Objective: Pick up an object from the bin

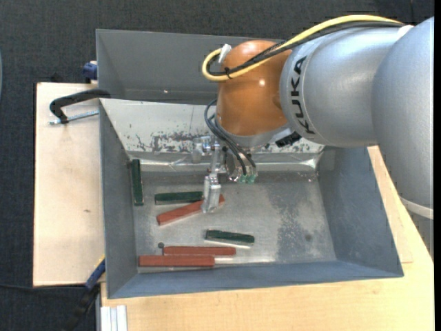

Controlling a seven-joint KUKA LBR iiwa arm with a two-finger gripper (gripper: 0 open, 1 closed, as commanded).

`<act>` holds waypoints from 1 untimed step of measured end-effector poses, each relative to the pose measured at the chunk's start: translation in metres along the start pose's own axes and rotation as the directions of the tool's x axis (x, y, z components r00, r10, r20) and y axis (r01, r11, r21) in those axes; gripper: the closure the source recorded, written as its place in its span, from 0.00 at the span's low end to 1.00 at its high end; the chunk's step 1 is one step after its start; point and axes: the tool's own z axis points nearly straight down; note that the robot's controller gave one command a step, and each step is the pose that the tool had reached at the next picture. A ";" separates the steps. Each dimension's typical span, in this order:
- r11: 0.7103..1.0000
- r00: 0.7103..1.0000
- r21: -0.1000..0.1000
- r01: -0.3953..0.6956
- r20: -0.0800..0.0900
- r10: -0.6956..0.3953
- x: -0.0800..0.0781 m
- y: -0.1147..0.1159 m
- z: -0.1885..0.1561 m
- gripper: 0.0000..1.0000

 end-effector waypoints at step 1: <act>0.998 0.998 0.001 -0.068 -0.005 0.068 0.034 0.012 0.039 0.00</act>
Offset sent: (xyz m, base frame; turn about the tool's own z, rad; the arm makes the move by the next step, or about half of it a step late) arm -0.0166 0.0151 -0.0771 -0.1036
